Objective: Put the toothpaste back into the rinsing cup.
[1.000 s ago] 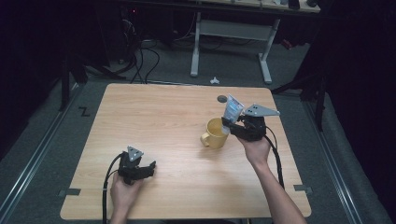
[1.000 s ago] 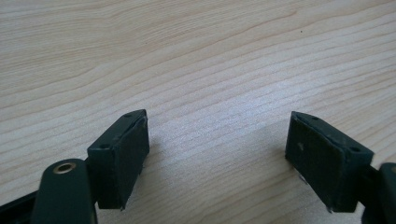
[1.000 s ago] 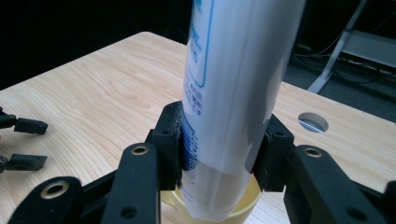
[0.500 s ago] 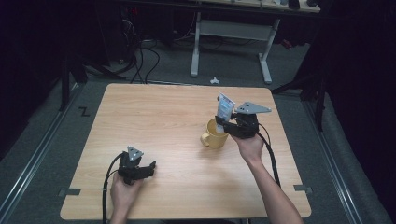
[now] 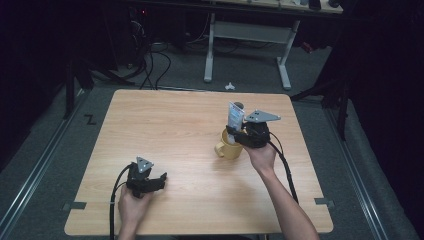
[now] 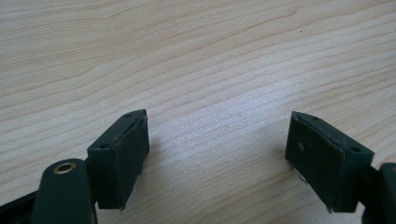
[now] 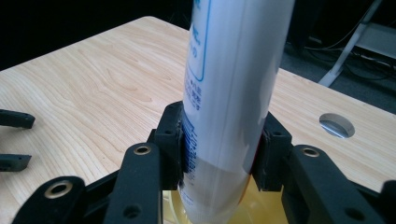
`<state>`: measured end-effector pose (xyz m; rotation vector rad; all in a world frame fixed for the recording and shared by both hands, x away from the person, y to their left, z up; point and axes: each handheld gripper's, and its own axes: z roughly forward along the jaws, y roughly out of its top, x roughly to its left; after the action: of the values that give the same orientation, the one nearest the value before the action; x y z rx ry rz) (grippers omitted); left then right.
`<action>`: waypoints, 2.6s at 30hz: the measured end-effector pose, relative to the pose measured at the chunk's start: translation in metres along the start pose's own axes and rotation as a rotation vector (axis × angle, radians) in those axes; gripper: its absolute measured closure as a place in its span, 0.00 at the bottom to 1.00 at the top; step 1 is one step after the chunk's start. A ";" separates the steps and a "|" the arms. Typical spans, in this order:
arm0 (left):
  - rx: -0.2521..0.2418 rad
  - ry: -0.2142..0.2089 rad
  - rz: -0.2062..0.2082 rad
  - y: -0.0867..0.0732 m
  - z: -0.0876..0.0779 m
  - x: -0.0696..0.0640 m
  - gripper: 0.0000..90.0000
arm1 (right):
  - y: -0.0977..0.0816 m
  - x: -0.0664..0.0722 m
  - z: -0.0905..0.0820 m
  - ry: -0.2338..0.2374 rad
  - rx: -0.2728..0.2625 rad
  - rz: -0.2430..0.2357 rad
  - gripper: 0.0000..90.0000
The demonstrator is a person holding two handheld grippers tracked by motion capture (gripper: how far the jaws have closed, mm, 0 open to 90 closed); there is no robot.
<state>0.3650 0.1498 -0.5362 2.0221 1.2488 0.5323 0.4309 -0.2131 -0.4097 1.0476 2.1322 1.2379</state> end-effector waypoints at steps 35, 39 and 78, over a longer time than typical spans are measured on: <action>-0.001 0.000 -0.001 0.000 0.000 0.000 0.25 | -0.026 -0.010 0.023 -0.022 0.097 0.065 0.67; 0.000 0.000 0.000 0.000 0.000 0.000 0.25 | -0.029 -0.011 0.025 -0.023 0.106 0.068 0.67; -0.001 0.000 -0.001 0.000 0.000 0.000 0.25 | -0.038 -0.013 0.040 -0.024 0.169 0.083 0.67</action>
<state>0.3648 0.1497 -0.5363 2.0210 1.2487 0.5322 0.4518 -0.2144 -0.4625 1.2270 2.2262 1.0910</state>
